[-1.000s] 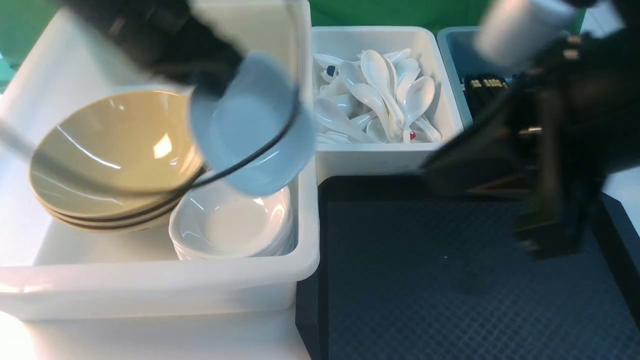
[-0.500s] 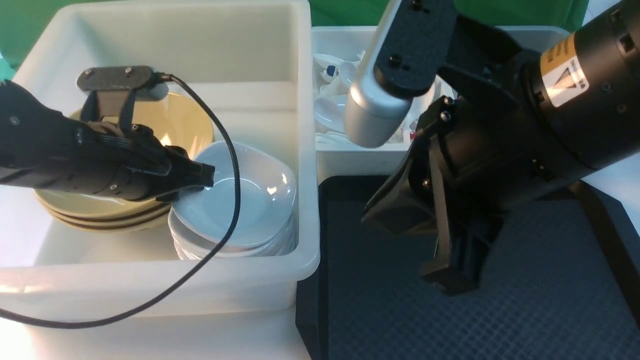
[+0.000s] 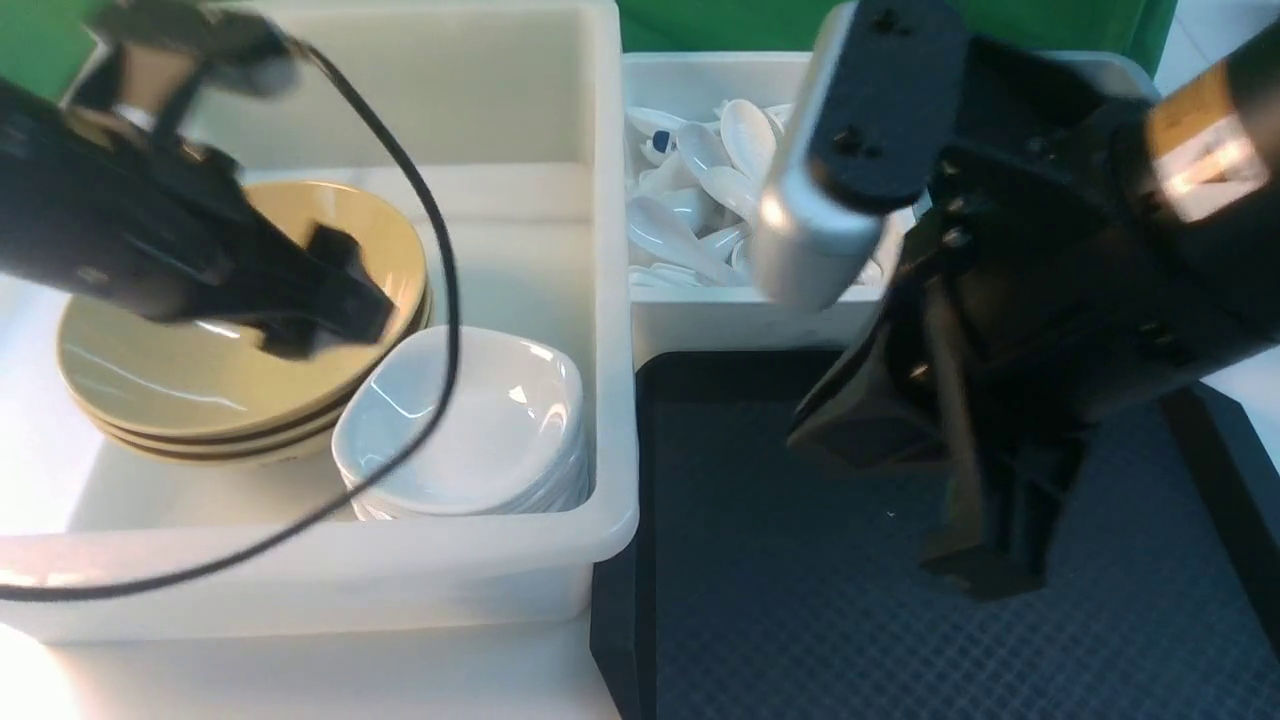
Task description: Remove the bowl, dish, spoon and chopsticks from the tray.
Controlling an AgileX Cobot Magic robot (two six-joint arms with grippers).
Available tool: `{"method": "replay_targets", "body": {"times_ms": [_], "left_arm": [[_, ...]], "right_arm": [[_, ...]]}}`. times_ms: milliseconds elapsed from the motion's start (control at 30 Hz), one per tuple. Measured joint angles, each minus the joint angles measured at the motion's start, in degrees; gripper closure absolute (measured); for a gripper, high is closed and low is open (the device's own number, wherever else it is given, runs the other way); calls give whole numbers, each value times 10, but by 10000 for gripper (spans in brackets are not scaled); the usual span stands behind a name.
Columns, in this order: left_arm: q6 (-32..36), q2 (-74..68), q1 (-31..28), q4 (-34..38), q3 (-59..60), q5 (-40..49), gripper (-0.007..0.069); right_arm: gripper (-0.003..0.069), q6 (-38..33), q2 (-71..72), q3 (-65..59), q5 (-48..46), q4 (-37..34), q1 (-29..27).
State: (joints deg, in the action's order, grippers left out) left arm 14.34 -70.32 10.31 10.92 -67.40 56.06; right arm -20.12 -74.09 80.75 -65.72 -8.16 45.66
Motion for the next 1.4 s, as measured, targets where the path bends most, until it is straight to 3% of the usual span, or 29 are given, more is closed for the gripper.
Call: {"method": "replay_targets", "body": {"times_ms": [100,233,300,400,467,567,733,900,1400], "left_arm": [[-49,63,0,-71,-21,64,148],[-97,213,0,-178,30,109,384],[-117,317,0,-203,99,101,530],[-138,434,0,-206,187,69,610],[-150,491,0,-206,235,47,624],[-170,605,0,-207,336,3,635],[-181,694,0,-204,399,-45,636],[-181,713,0,-204,402,-112,636],[-181,713,0,-204,402,-120,636]], "right_arm": [[581,37,32,0,-5,39,0],[580,73,101,-23,8,74,0],[579,81,154,-66,60,76,0],[578,84,210,-135,152,77,0],[578,85,234,-170,204,78,0],[573,85,291,-263,361,77,0],[565,86,336,-328,479,65,0],[561,98,347,-338,500,63,0],[548,100,347,-338,455,63,0]]}}
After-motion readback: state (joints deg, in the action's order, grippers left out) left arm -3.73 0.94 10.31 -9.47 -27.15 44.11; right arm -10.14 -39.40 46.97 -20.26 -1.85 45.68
